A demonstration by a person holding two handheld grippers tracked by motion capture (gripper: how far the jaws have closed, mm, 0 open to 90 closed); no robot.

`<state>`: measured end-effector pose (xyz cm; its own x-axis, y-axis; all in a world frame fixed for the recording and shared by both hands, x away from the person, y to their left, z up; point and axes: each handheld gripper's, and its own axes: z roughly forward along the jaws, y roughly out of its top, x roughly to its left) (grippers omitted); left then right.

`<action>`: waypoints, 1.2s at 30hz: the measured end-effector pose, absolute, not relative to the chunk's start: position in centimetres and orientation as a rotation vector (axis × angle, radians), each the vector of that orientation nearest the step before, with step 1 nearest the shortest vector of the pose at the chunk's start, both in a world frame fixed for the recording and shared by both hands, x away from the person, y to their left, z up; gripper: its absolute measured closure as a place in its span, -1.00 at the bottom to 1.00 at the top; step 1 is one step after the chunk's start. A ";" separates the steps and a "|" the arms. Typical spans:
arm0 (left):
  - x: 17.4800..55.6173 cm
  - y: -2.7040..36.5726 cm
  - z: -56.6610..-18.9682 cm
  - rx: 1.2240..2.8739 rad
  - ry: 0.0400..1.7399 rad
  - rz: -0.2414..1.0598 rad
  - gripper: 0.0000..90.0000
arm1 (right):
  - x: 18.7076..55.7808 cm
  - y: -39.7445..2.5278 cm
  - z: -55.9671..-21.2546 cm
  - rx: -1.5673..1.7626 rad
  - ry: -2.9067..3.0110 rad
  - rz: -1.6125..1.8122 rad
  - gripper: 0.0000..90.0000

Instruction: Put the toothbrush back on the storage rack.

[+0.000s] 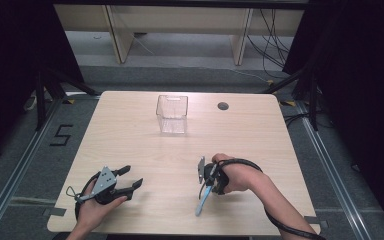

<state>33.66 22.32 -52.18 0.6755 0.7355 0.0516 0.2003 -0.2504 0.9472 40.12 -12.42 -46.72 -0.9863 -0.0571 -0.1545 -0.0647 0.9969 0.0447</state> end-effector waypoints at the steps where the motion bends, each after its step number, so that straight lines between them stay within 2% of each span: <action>1: 33.7 22.3 -52.3 1.772 0.738 0.600 -0.27 | 40.2 -12.4 -46.7 -0.097 2.986 0.080 0.05; 7: 33.7 22.3 -52.2 1.784 0.750 0.601 -0.27 | 40.6 -12.0 -46.8 -0.201 2.980 0.094 0.05; 10: 33.7 22.3 -52.2 1.782 0.750 0.600 -0.27 | 40.2 -11.9 -46.9 -0.128 2.988 0.083 0.05; 24: 33.7 22.3 -52.2 1.779 0.751 0.599 -0.27 | 40.7 -11.2 -47.5 -0.228 3.021 0.100 0.00; 32: 33.7 22.3 -52.2 1.779 0.747 0.599 -0.27 | 40.8 -11.2 -47.6 -0.178 3.047 0.094 -0.03; 36: 33.7 22.3 -52.2 1.781 0.748 0.601 -0.27 | 41.0 -11.2 -47.6 -0.150 3.085 0.090 0.01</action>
<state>33.66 22.29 -52.19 0.6766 0.7350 0.0431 0.2005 -0.2403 0.9498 41.02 -11.19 -47.62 -0.9940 -0.0955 -0.0539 -0.0985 0.9936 0.0555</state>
